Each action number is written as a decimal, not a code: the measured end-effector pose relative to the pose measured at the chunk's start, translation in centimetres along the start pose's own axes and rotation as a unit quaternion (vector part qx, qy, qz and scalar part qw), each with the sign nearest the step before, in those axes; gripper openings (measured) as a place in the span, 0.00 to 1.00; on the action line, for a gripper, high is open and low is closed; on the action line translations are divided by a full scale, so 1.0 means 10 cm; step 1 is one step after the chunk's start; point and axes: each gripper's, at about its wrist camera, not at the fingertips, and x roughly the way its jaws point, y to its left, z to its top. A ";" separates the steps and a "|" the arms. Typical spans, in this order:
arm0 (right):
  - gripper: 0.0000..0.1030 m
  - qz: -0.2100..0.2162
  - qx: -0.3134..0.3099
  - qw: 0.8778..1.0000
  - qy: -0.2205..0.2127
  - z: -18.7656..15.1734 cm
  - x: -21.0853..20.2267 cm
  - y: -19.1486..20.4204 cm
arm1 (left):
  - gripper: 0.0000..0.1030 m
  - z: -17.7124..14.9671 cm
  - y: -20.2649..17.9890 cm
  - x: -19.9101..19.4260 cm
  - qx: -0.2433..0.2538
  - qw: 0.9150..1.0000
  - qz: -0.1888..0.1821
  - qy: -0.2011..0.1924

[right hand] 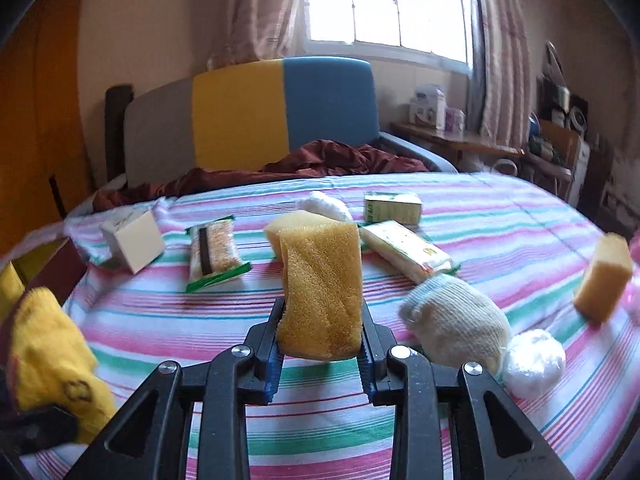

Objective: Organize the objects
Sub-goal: 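Carry the sponge and sock bundle to the gold tray with both tools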

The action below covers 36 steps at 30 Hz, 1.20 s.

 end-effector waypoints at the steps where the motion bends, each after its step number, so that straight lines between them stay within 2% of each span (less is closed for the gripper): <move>1: 0.30 -0.001 -0.007 1.000 0.000 0.00 0.00 0.03 | 0.40 -0.01 0.03 -0.06 -0.004 1.000 0.000 -0.003; 4: 0.30 0.002 -0.024 1.000 0.001 -0.01 -0.01 0.10 | 0.40 0.00 0.11 -0.20 -0.012 1.000 0.007 -0.011; 12: 0.30 0.000 0.000 1.000 0.007 -0.05 -0.06 0.02 | 0.40 -0.01 0.39 -0.55 -0.038 0.999 0.020 -0.026; 16: 0.30 -0.001 -0.022 1.000 0.011 -0.12 -0.12 0.13 | 0.40 -0.01 0.54 -0.74 -0.052 0.998 0.032 -0.035; 20: 0.31 -0.005 -0.039 0.999 0.019 -0.23 -0.16 0.24 | 0.40 0.00 0.78 -0.92 -0.070 0.995 0.054 -0.046; 26: 0.30 0.003 -0.025 0.999 0.023 -0.23 -0.21 0.28 | 0.40 -0.02 1.16 -1.10 -0.114 0.989 0.073 -0.056; 31: 0.30 0.037 -0.024 0.999 0.015 -0.16 -0.38 0.52 | 0.40 -0.07 1.41 -1.29 -0.137 0.984 0.091 -0.068; 36: 0.30 0.098 -0.050 0.994 -0.015 -0.01 -0.65 0.96 | 0.40 -0.13 1.69 -1.54 -0.164 0.976 0.116 -0.079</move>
